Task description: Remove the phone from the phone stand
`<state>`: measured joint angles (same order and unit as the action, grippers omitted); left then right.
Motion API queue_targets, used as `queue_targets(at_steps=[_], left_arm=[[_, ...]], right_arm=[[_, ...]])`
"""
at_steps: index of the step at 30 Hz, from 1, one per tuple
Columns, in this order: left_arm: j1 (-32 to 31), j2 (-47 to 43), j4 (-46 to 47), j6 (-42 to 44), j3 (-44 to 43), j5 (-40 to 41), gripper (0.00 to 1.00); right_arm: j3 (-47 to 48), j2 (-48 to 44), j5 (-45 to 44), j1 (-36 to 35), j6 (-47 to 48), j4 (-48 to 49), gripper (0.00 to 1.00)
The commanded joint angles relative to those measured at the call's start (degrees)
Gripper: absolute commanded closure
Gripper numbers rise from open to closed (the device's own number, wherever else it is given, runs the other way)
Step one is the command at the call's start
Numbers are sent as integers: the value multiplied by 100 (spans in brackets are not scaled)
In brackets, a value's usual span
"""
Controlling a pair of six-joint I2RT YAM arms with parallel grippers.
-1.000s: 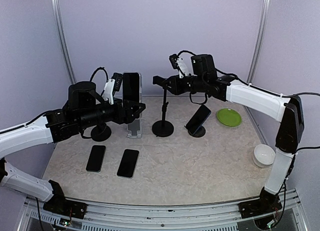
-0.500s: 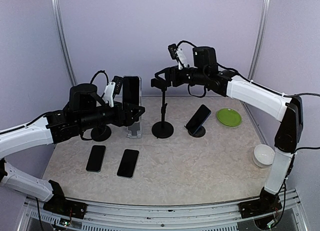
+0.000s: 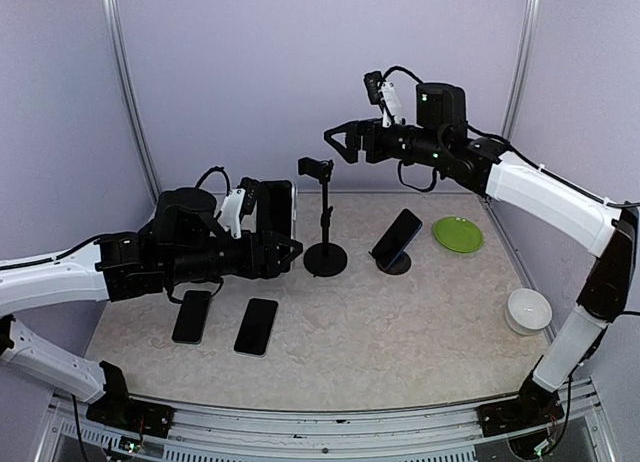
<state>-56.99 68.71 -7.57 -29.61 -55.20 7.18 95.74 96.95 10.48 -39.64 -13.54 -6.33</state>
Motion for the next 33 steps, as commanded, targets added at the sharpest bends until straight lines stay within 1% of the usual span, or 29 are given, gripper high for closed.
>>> queue_targets(at_steps=[1,4,6,9,13,16,19,24,28,33], left_arm=[[-202,128,-265,-850,35,491,75],[-275,234,-609,-1179,36,621,76],[-298,348,-815,-1256,8,568,75],[-340,608,-1098,-1319,-78,439,71],[-405,1091,-1440,-1665,-267,542,72],[-495,1449,-1510,-2009,-474,603,74],[-589,1874,-1553,-2307,-702,612,75],[-830,2831,-1731,-2502,-1330,569,77],[-985,3654,-2171,-2690,-2008,692,77],[-1015,4149,-2266,-2908,-2343,915,76]], right_arm=[[-518,-689,-420,-26,-171,32,0],[-941,-1054,-743,-26,-320,-83,0],[-1246,-1306,-931,-26,-449,-147,0],[-1719,-1678,-1144,-27,-695,-160,0],[-2260,-2069,-1303,-29,-1035,-142,0],[-2566,-2274,-1355,-26,-1189,-173,0],[-2792,-2440,-1400,-26,-1322,-210,0],[-3108,-2678,-1546,-26,-1534,-163,0],[-3183,-2716,-1539,-27,-1556,-215,0],[-3274,-2803,-1538,-29,-1618,-245,0]])
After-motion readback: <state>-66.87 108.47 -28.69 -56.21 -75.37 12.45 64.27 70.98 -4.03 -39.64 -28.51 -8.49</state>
